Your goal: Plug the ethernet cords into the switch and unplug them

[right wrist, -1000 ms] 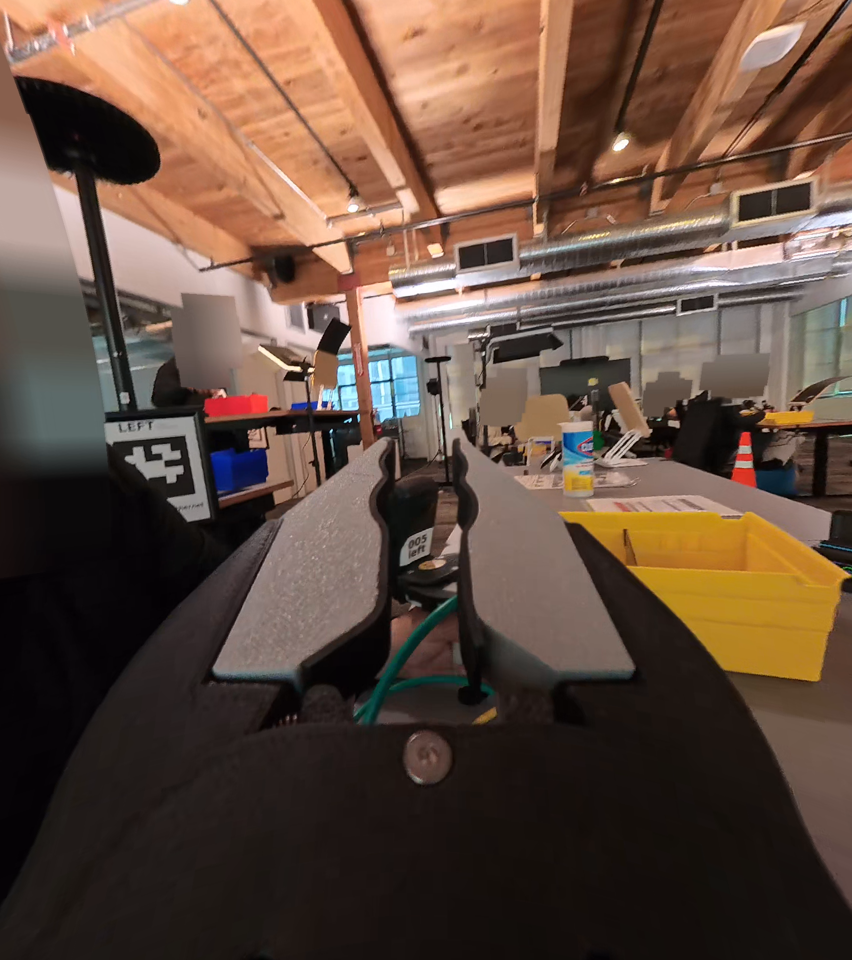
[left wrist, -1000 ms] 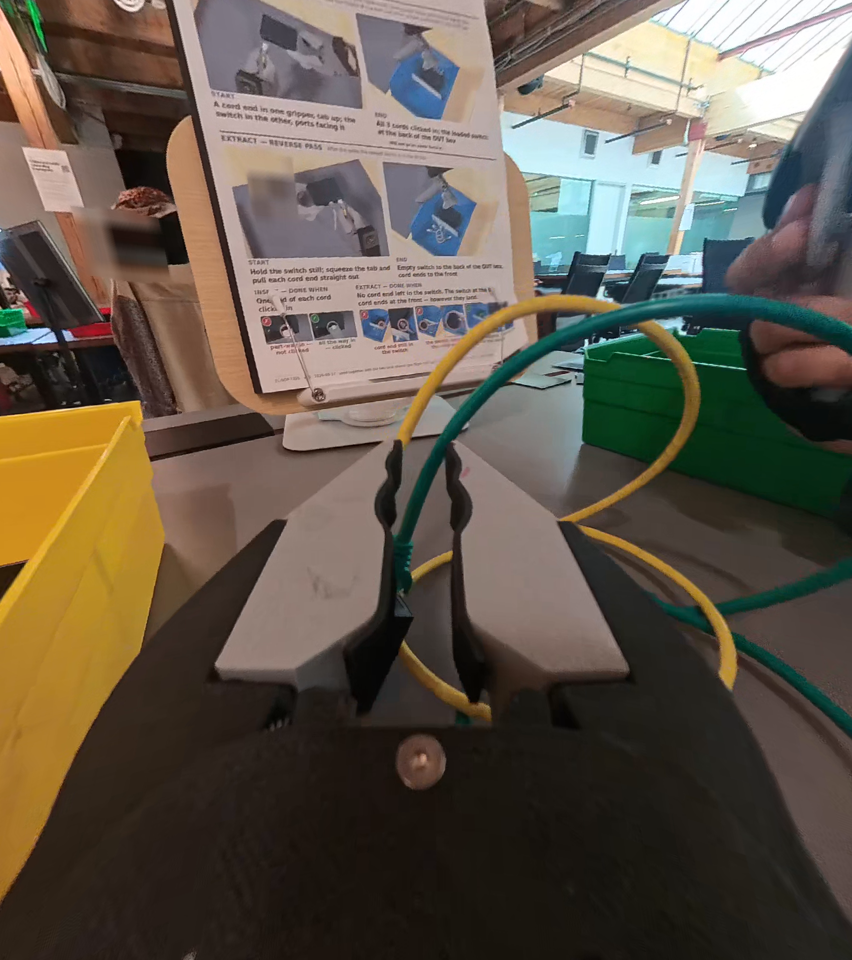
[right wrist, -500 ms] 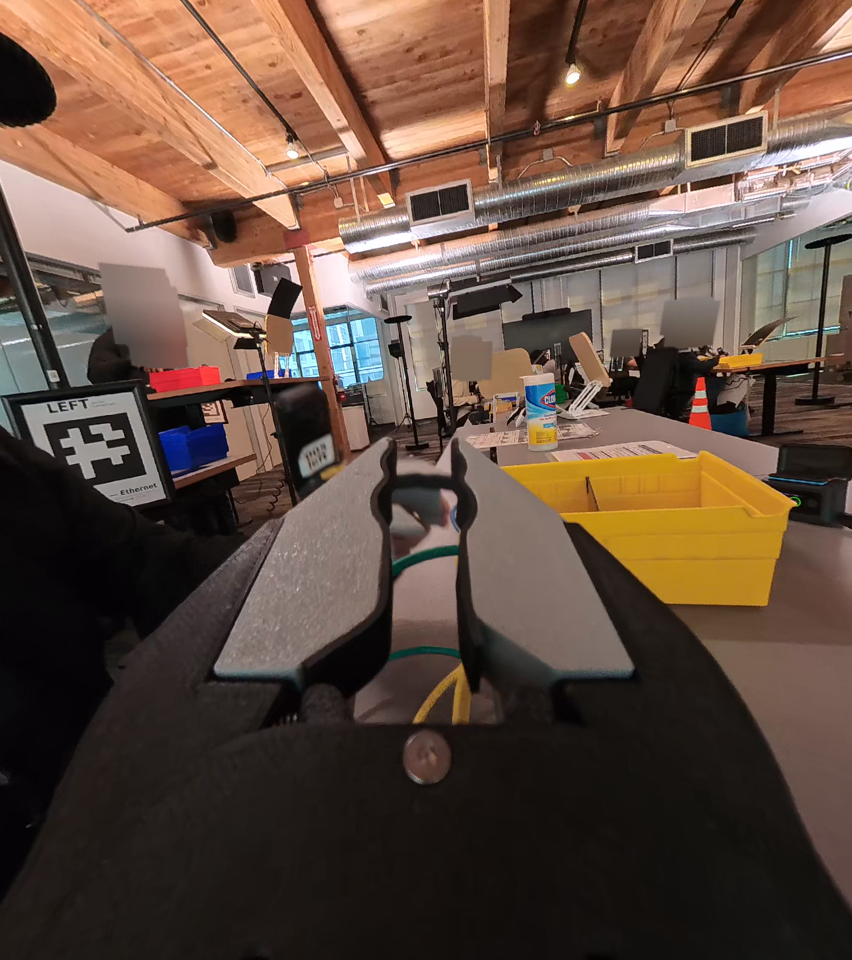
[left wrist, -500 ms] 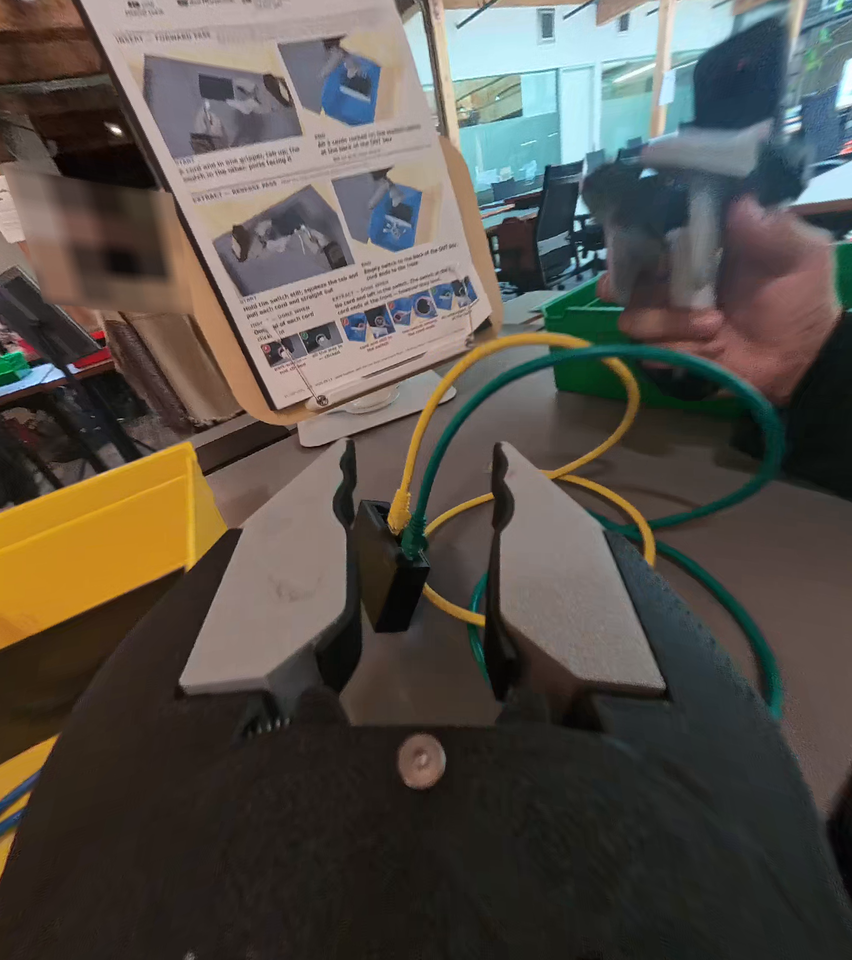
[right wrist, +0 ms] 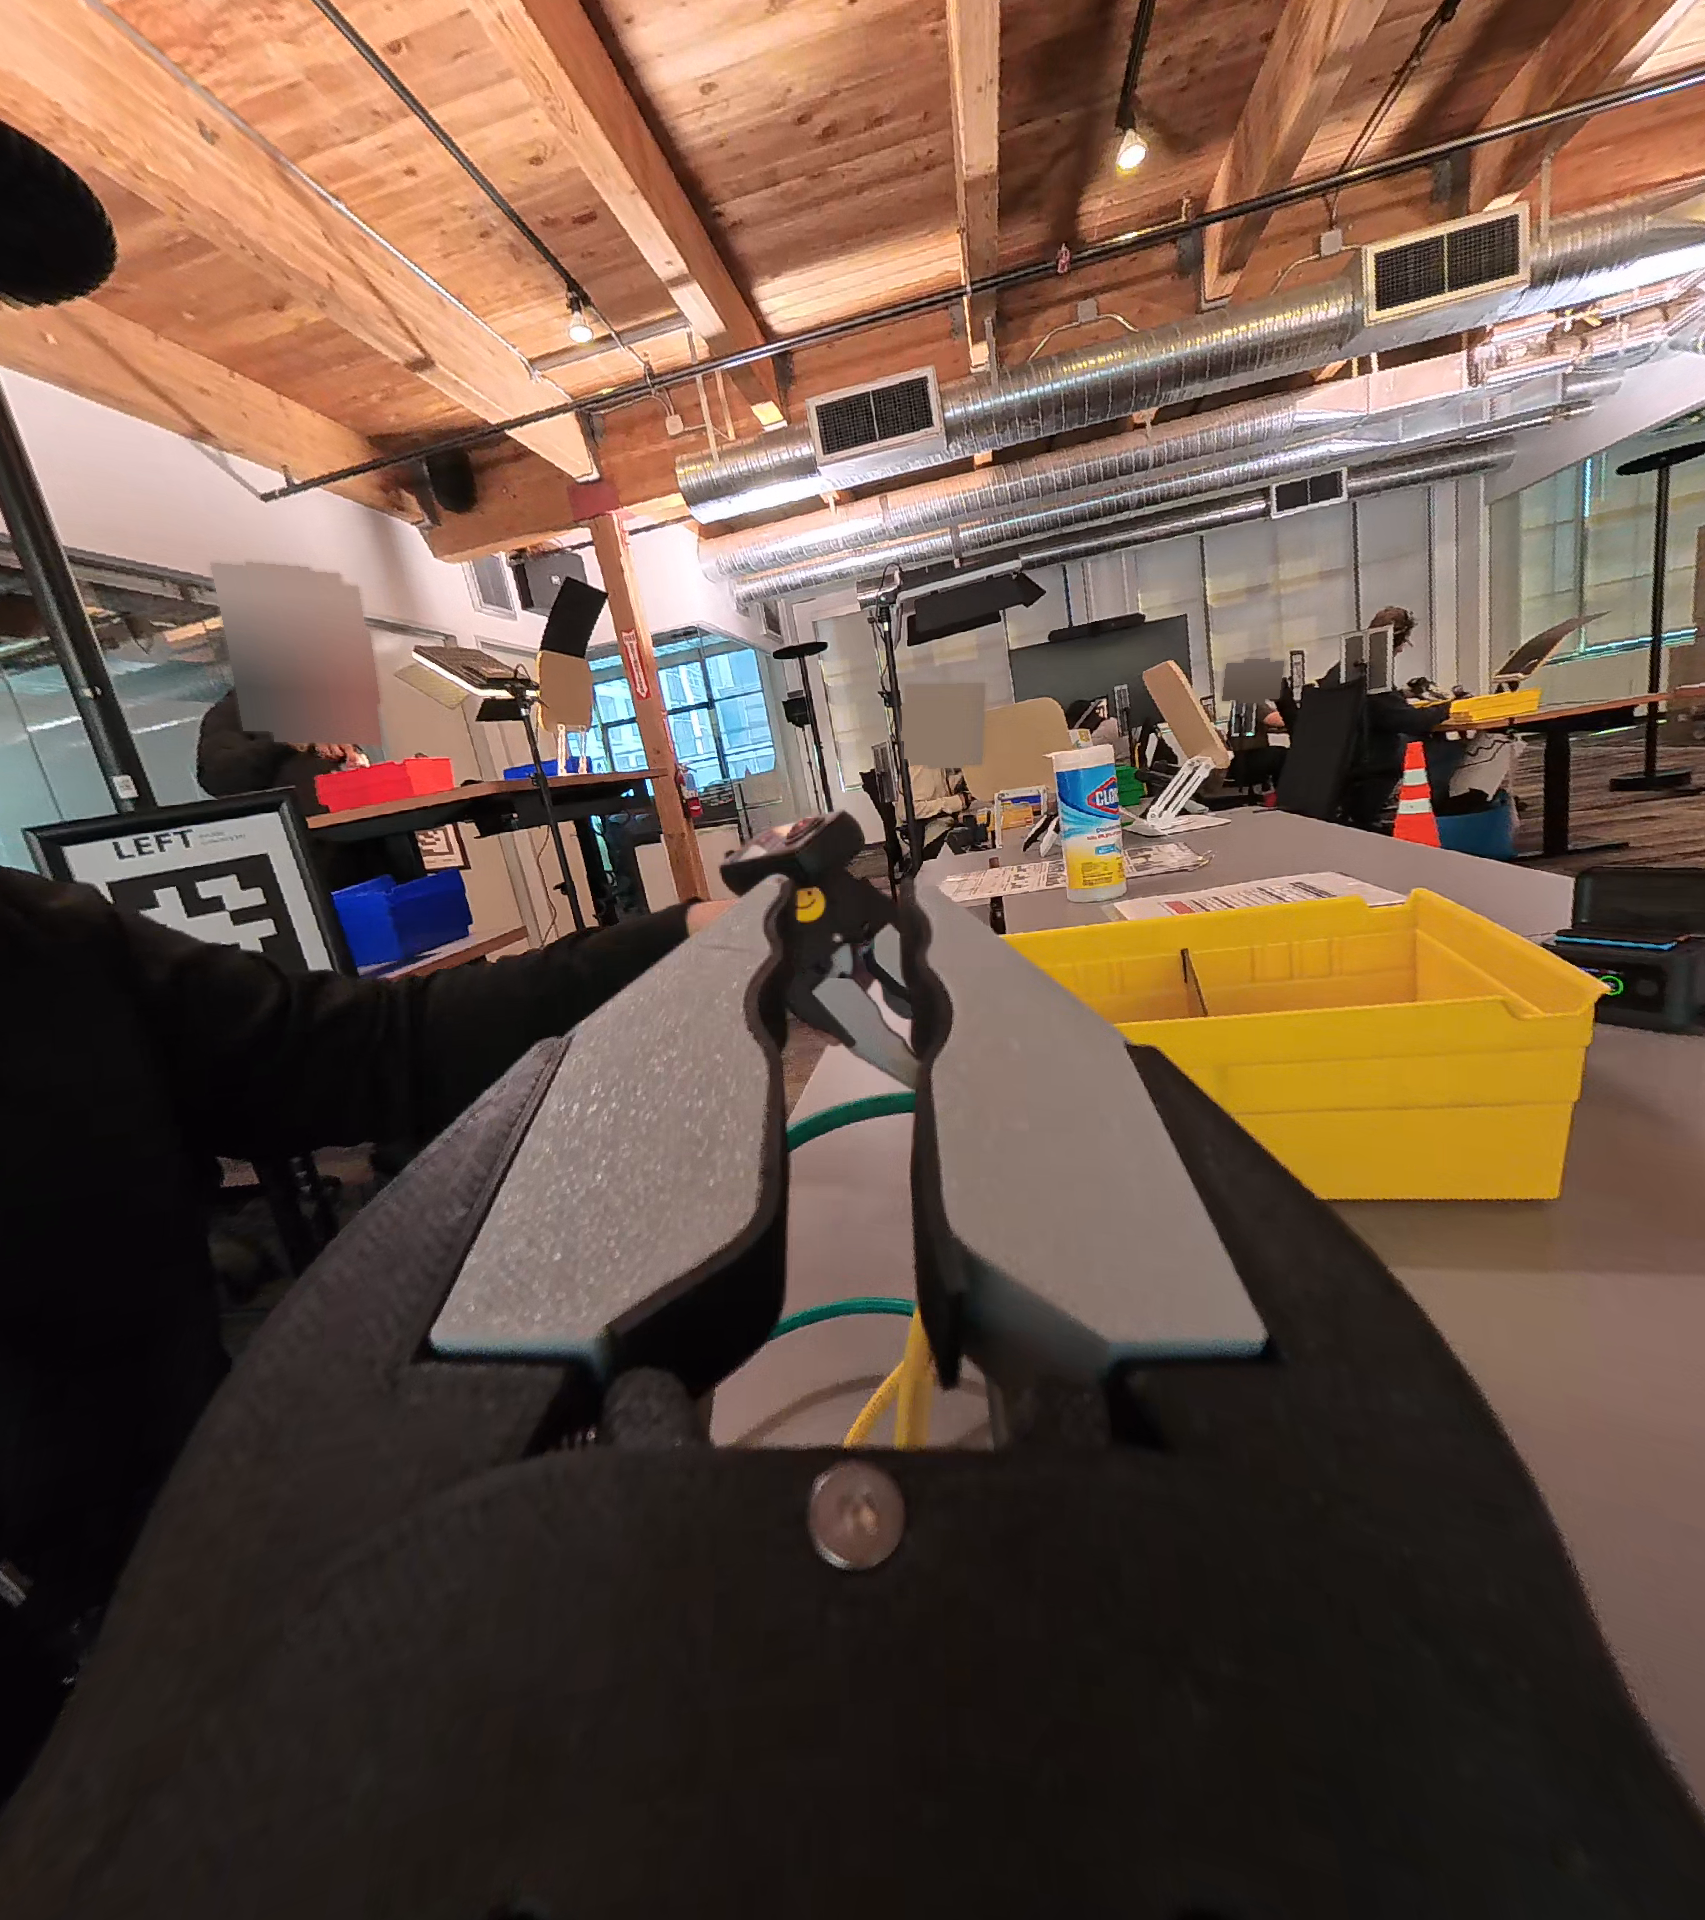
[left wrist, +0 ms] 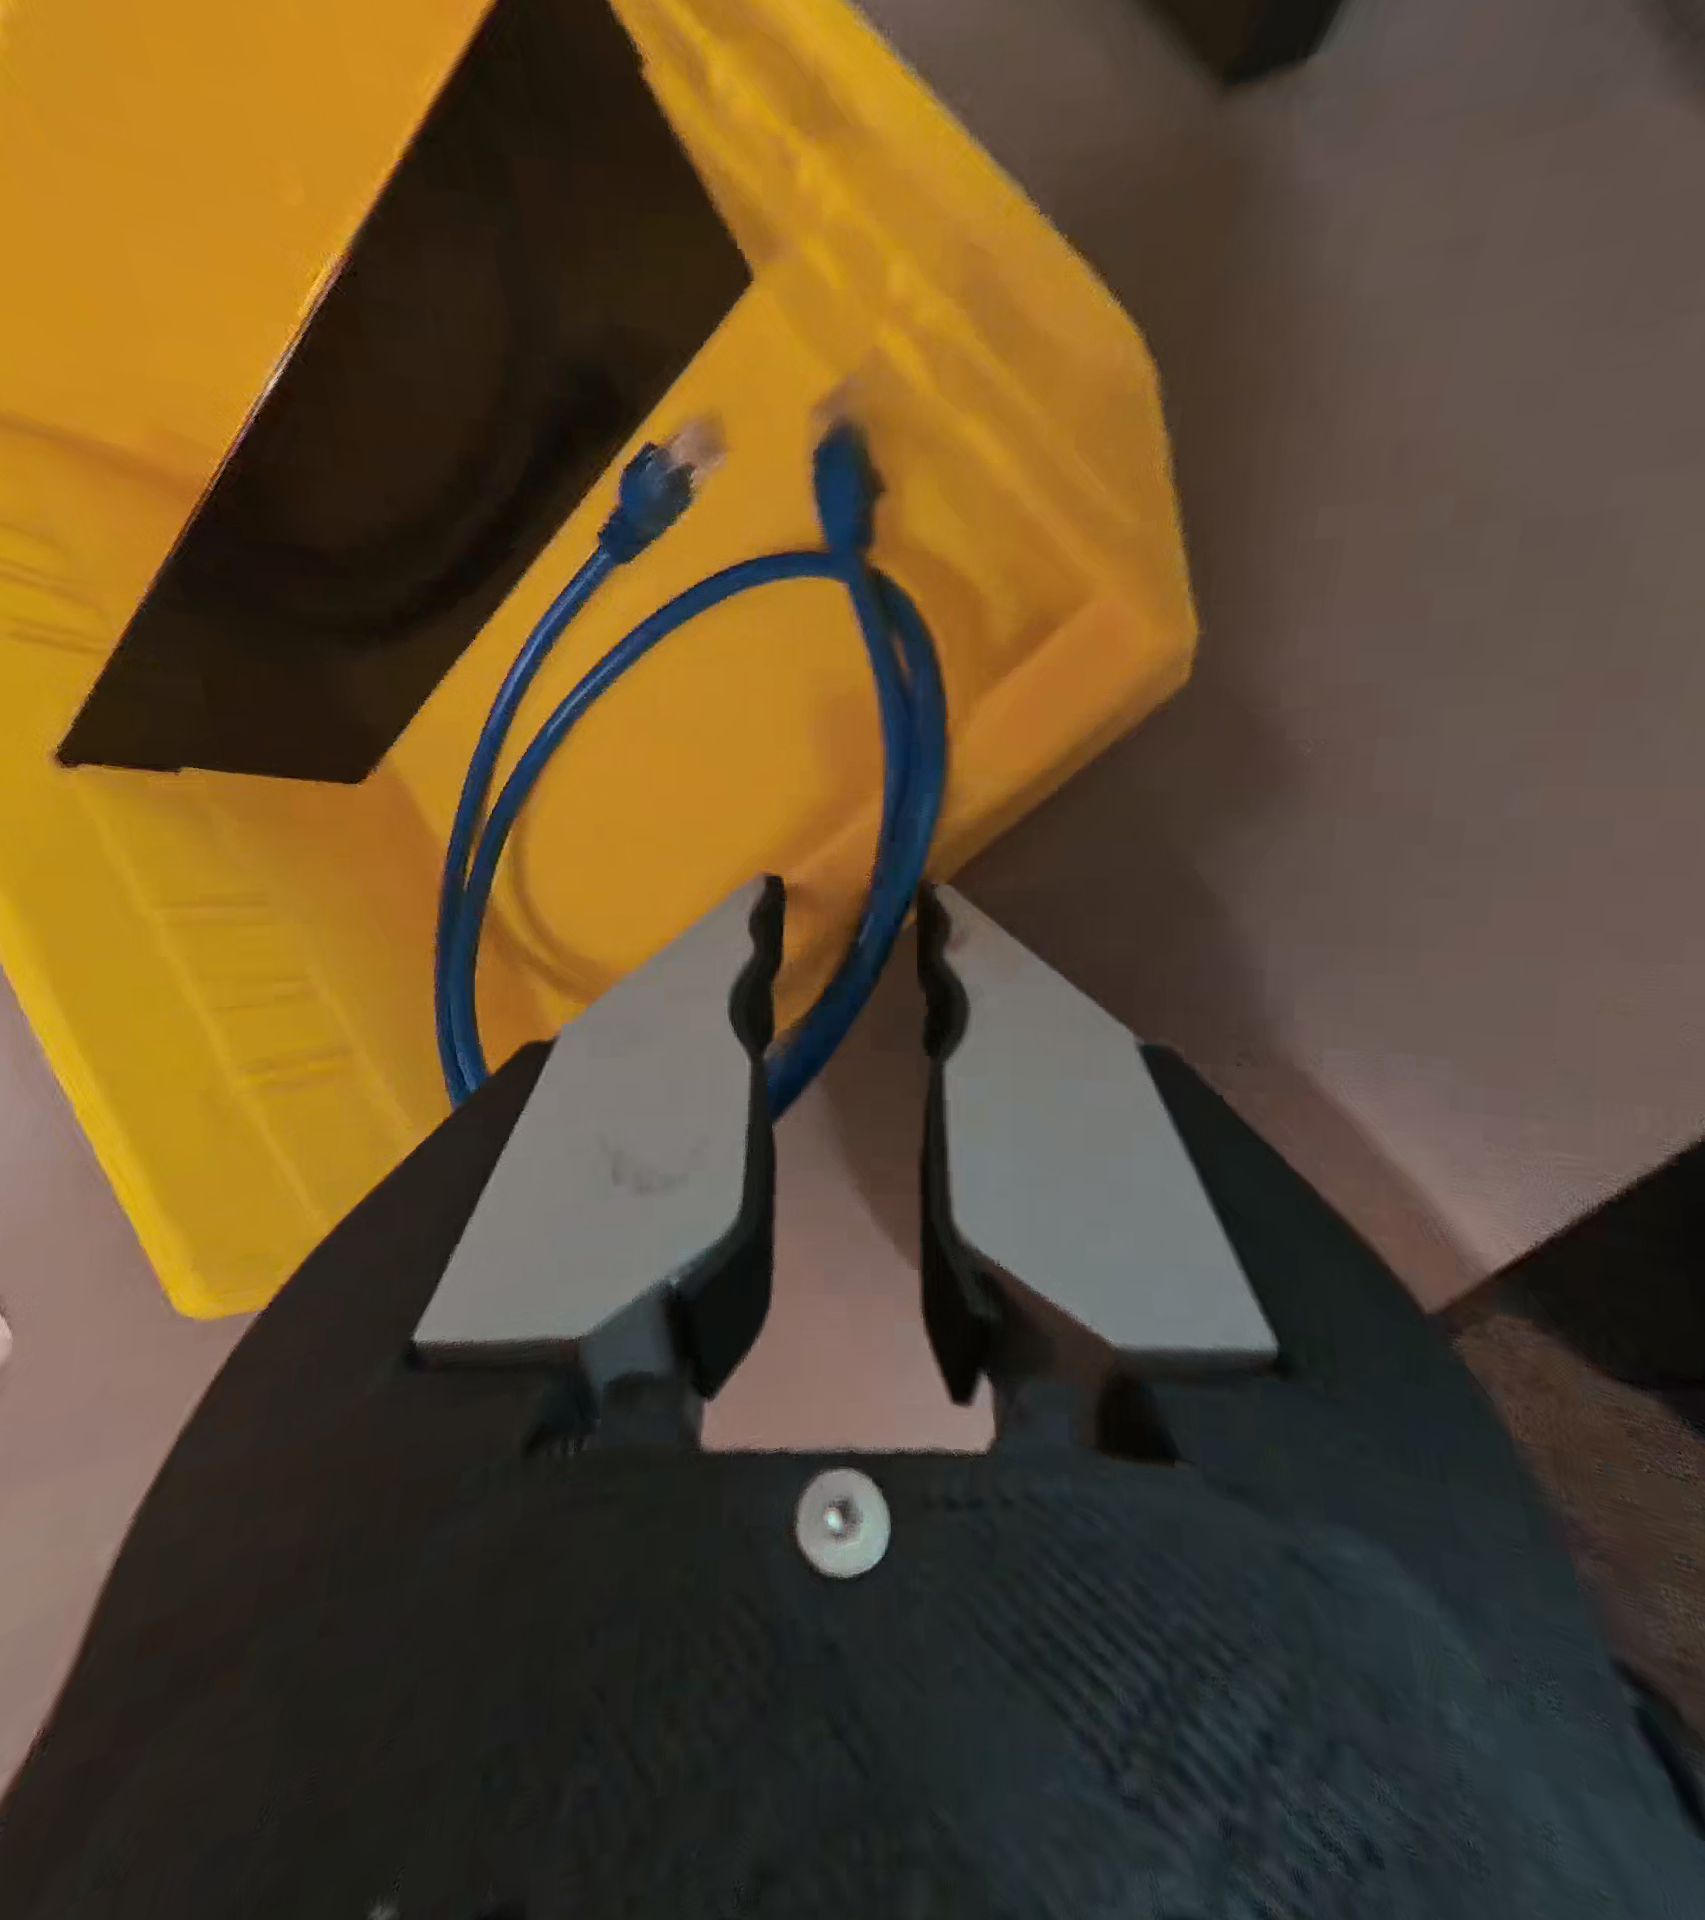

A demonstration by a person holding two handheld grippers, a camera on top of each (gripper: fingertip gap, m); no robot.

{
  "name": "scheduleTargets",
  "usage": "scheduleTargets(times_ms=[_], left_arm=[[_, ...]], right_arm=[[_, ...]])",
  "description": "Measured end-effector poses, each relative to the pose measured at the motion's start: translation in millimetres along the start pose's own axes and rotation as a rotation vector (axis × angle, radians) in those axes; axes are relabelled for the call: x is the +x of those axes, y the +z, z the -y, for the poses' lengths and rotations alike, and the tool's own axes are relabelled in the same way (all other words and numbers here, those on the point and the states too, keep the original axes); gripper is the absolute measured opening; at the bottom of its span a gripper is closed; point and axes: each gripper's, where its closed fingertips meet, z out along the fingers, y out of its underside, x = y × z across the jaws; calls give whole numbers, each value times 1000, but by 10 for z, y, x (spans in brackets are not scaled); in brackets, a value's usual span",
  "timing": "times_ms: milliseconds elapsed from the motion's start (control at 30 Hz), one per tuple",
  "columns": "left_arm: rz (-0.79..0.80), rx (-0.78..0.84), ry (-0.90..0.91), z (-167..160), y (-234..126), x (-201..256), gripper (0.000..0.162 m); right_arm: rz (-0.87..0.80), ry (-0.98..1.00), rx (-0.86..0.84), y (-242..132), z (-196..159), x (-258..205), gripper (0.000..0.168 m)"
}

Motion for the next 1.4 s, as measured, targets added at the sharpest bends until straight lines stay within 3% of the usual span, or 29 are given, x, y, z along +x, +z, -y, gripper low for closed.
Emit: scheduleTargets(times_ms=[100,267,333,433,500,667,767,967,1233,1400], left_arm=[[-32,-24,14,66,-117,-42,7],[173,112,-21,416,-621,-671,4],[328,225,-54,678,-945,-1029,4],[430,457,-102,1213,-1478,-1236,3],[391,623,-78,1619,-1742,-1114,4],[237,943,48,2440,-1948,-474,4],[217,1064,161,2805,-1908,-86,4],[77,1082,294,3282,-1404,656,4],[57,1095,369,3378,-829,1126,5],[-22,1208,356,3374,-651,1200,6]], right_arm=[[4,-2,-4,2,0,-11,15],[-3,3,-2,-10,0,9,16],[-14,14,-8,-10,-24,48,16],[-30,23,-27,11,-74,89,16],[-49,15,-51,29,-120,115,16],[-74,1,-73,49,-169,153,19],[-89,-1,-56,43,-143,177,23],[-180,-16,44,-55,29,313,37],[-182,95,259,-309,328,417,26],[-149,176,276,-328,311,459,40]])
